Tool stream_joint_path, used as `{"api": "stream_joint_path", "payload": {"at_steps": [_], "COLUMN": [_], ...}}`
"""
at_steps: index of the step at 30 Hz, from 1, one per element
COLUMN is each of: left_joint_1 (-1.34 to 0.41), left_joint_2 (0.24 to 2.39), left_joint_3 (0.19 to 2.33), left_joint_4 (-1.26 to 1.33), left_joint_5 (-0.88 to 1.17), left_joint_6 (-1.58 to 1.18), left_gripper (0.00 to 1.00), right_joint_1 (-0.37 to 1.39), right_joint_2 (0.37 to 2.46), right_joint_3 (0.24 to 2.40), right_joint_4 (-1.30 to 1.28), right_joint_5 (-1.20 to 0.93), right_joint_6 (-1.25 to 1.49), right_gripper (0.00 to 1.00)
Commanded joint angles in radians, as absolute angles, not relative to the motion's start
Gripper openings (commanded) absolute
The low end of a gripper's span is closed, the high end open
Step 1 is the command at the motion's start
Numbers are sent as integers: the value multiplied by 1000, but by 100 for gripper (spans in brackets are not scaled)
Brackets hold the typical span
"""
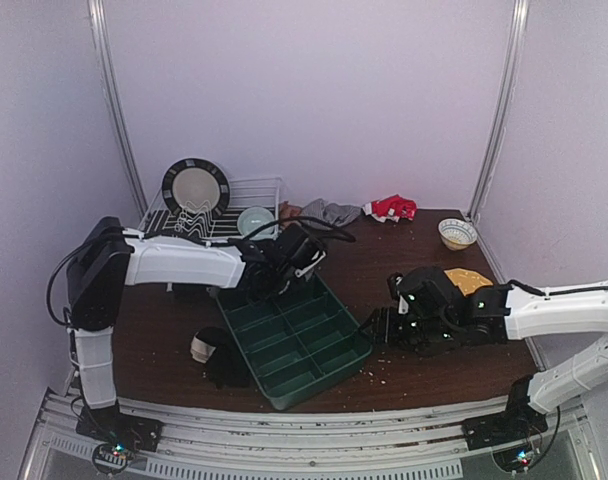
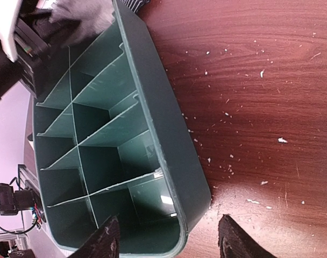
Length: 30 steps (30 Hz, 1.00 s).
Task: Roll the underwear
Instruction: Place the underwear in the storage box.
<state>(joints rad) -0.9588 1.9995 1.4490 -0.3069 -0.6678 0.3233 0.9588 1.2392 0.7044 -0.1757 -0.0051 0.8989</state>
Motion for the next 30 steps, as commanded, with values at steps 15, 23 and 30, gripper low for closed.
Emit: {"api": "stream_joint_path", "payload": {"at_steps": [15, 23, 30], "left_joint_1": [-869, -821, -818], "left_joint_2": [2043, 2190, 2148], "left_joint_3": [1526, 1679, 1675], "left_joint_4": [-673, -838, -797], "left_joint_5": [-29, 148, 131], "left_joint_6": [182, 173, 163], "left_gripper": [0, 0, 44], "right_joint_1": [953, 954, 953], "right_joint_2": [1236, 1217, 1201], "right_joint_3": [689, 681, 683], "right_joint_4": [-122, -140, -146], "right_joint_5": [-57, -51, -66], "right_joint_6": [906, 887, 867], "right_gripper": [61, 61, 62]}}
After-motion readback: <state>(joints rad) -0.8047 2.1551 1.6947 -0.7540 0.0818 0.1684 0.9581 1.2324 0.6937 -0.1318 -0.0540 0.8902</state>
